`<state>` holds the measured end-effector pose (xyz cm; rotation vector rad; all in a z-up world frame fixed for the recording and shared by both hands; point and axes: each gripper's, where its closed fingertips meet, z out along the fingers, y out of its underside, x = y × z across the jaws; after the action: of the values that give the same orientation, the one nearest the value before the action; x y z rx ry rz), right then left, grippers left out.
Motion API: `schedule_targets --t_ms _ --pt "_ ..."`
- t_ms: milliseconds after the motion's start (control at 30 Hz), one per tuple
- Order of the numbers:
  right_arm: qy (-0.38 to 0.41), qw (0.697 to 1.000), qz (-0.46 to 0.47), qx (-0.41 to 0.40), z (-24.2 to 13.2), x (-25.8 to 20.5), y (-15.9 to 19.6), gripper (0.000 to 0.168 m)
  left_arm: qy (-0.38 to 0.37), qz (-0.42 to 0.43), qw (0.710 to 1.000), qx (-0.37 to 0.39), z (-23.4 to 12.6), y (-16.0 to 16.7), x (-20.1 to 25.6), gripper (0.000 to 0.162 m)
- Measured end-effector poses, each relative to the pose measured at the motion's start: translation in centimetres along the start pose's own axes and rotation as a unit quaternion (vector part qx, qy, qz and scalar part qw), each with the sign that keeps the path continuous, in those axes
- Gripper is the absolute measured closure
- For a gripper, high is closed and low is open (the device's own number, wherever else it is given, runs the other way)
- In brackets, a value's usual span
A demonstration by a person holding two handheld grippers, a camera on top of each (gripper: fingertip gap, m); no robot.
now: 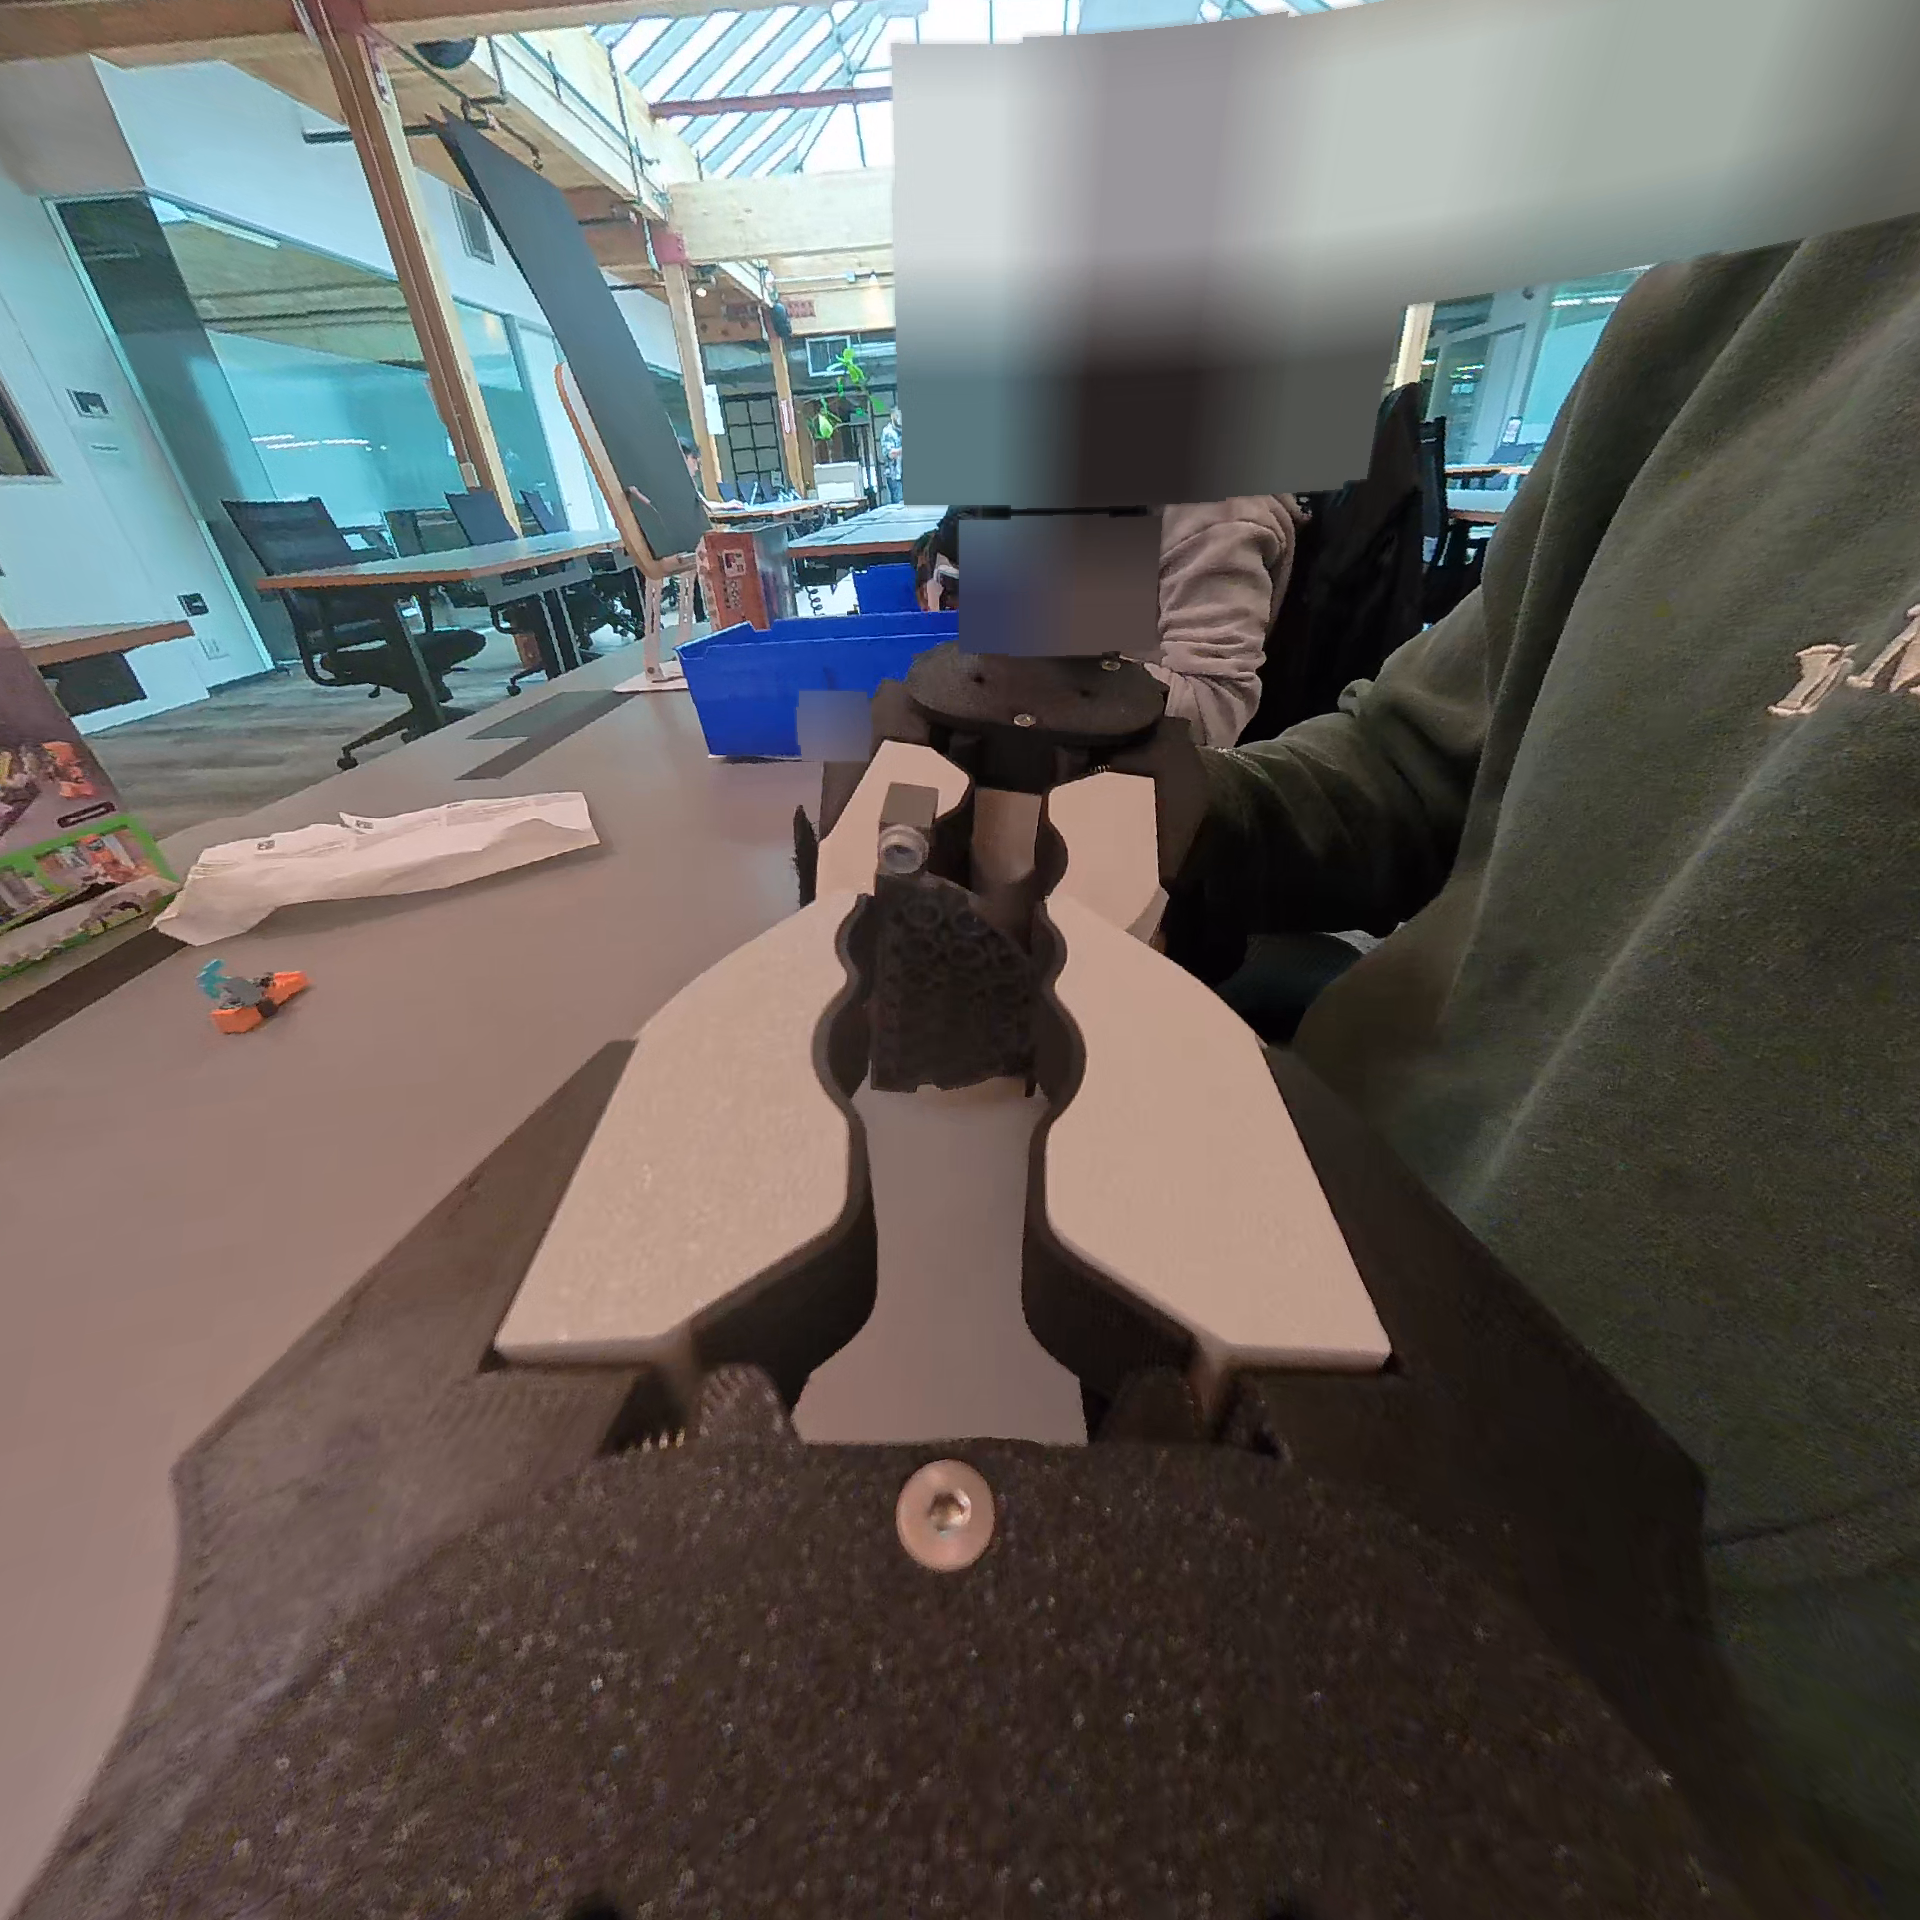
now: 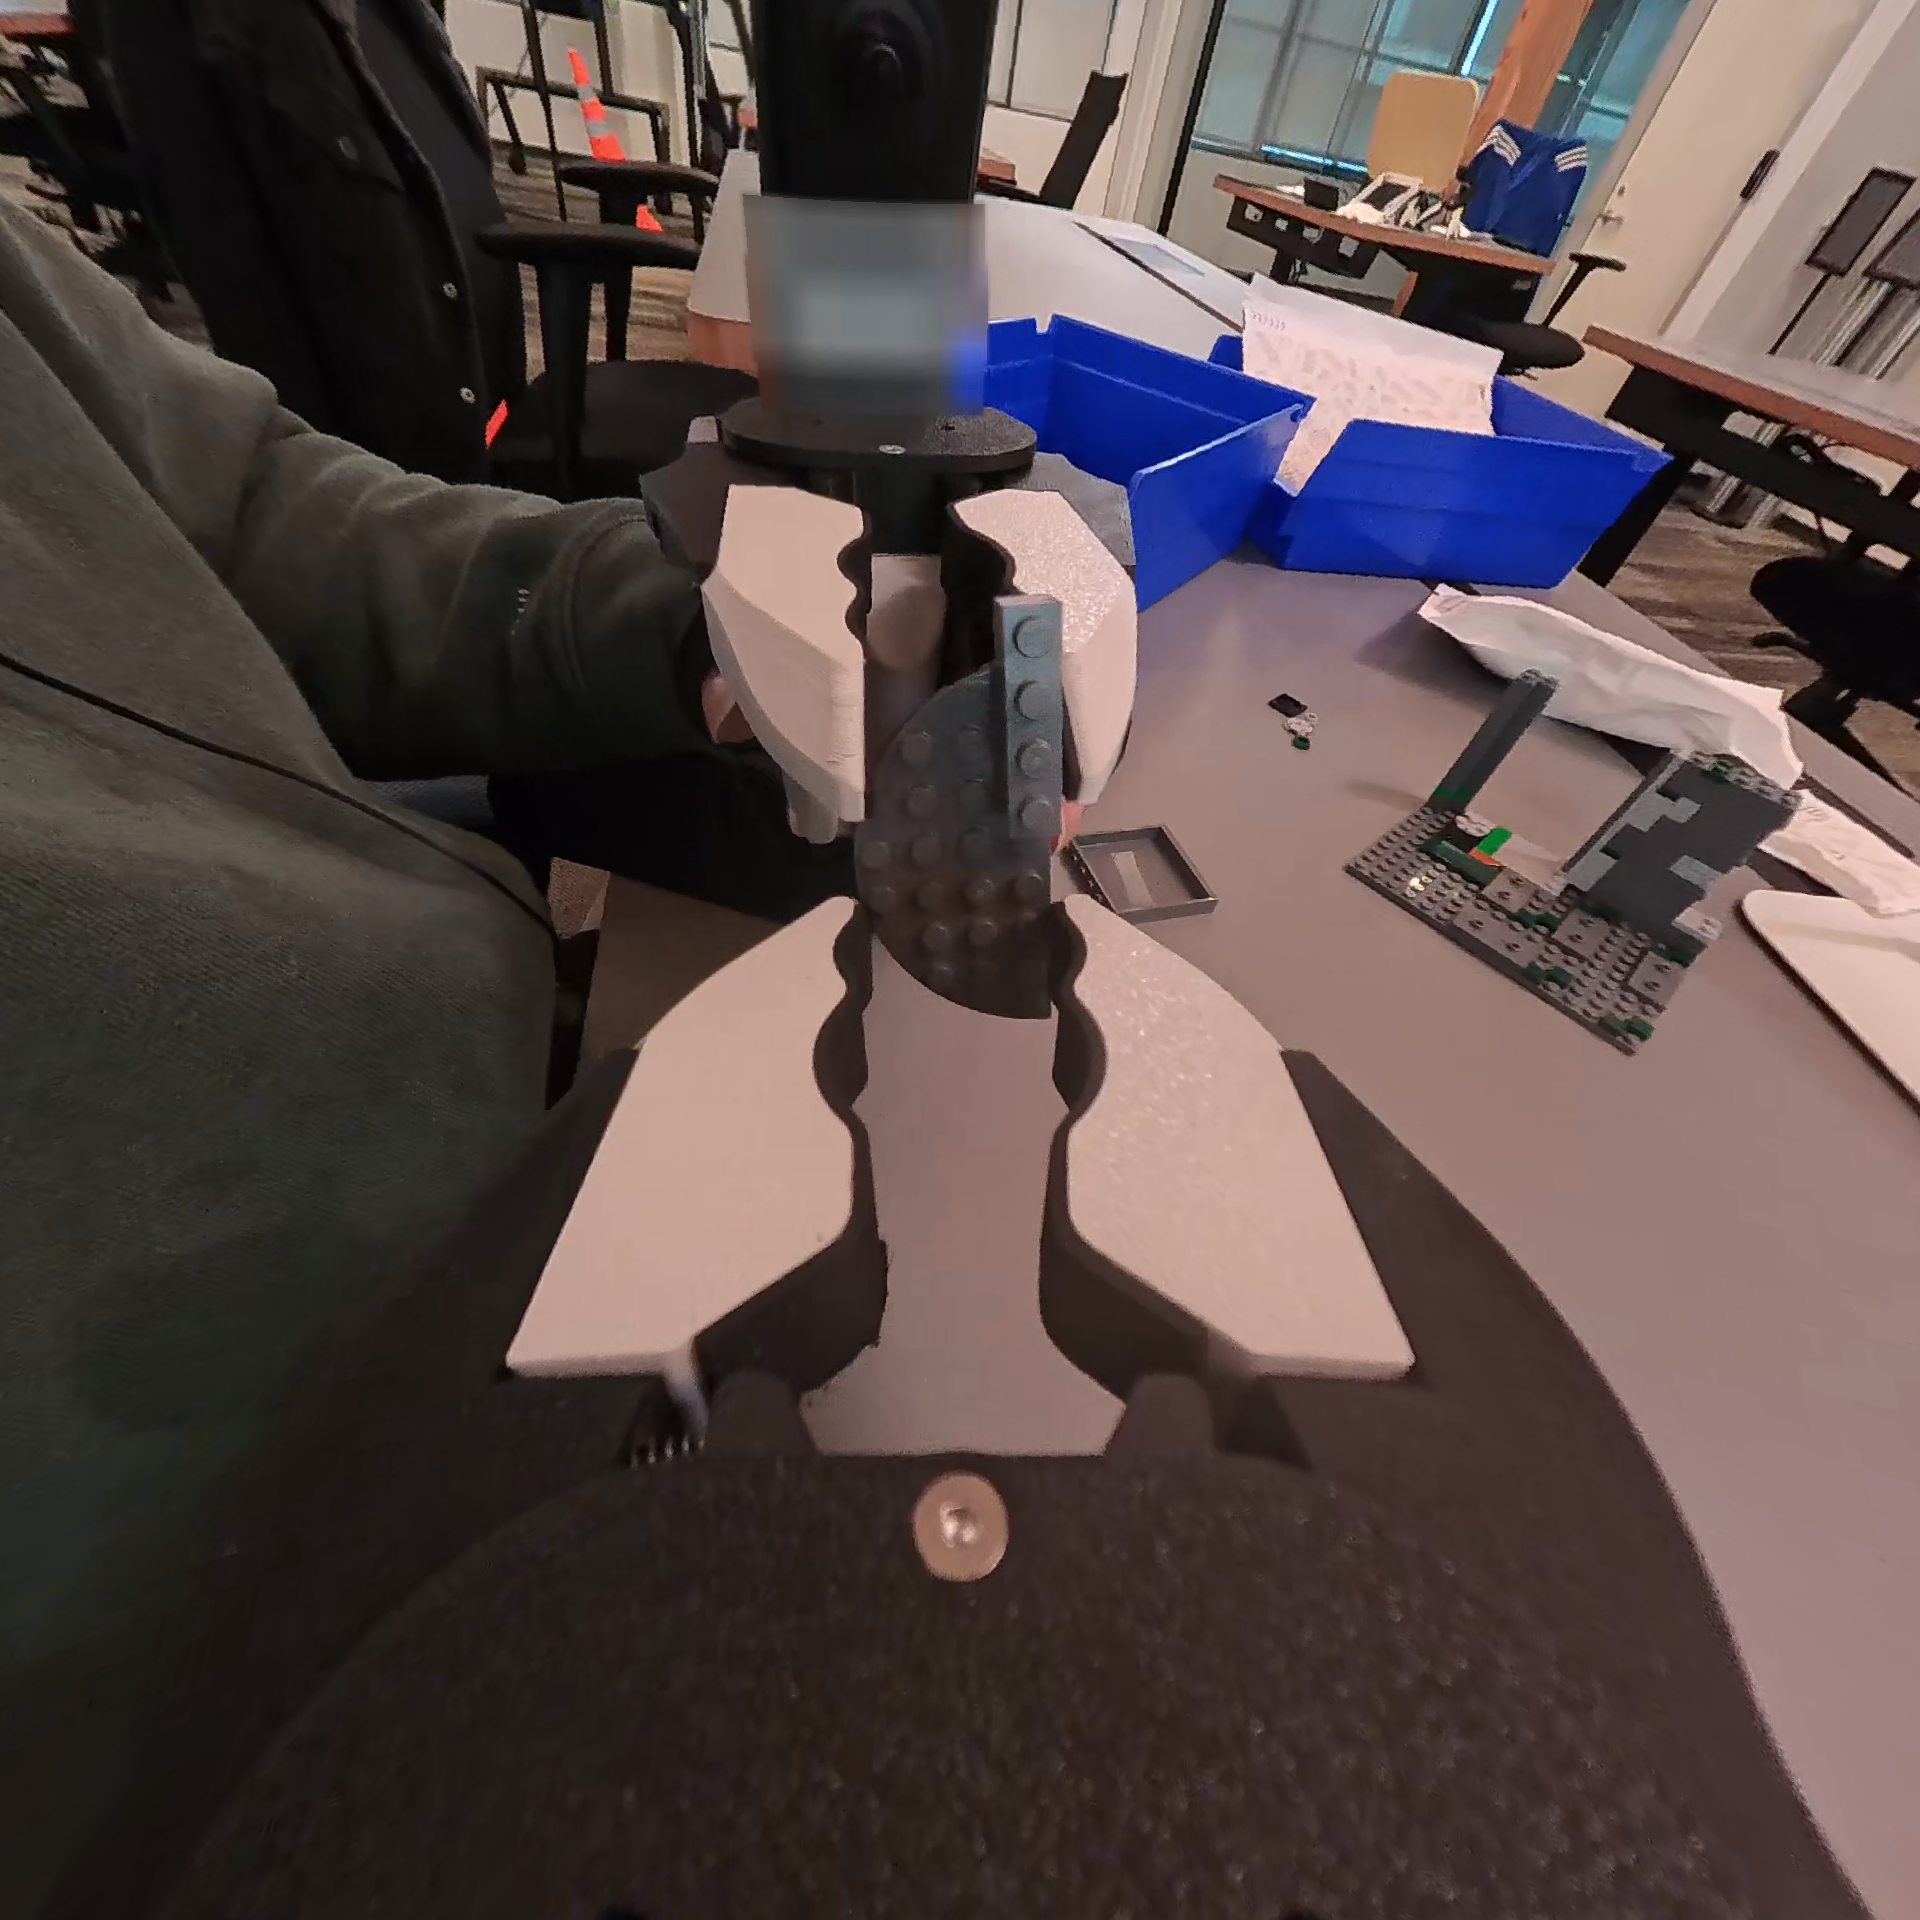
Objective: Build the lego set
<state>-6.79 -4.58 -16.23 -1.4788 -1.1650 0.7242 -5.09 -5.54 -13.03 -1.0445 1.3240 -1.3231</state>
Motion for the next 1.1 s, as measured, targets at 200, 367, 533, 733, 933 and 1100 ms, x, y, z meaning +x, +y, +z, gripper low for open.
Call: schedule_targets --t_ms 200,367,533,733,933,1100 --pt "-0.019 1.0 -0.009 -0.007 -0.1 -0.5 -0.5 0.136 0.006 0.008 1.0 -0.015 0.2 0.4 0.4 0.122" --pt "-0.025 0.999 -0.03 -0.017 0.1 -0.8 -0.8 0.136 0.02 0.016 1.0 -0.01 0.1 0.2 1.0 0.129" --pt "-0.017 0.999 -0.038 -0.01 0.1 -0.9 -1.6 0.136 0.024 0.015 0.999 0.026 -0.5 -0.7 1.1 0.129" --pt "-0.02 0.999 -0.024 -0.009 0.3 -0.8 -1.5 0.13 0.052 -0.007 0.994 0.091 -1.5 -2.3 1.7 0.129" --pt "-0.027 0.999 -0.026 0.022 0.5 -1.6 -3.1 0.133 0.07 -0.026 0.988 0.138 -2.3 -3.4 2.0 0.129" --pt "-0.029 0.998 -0.037 0.04 0.6 -2.0 -4.3 0.142 0.088 -0.039 0.982 0.165 -2.7 -4.0 2.3 0.129"
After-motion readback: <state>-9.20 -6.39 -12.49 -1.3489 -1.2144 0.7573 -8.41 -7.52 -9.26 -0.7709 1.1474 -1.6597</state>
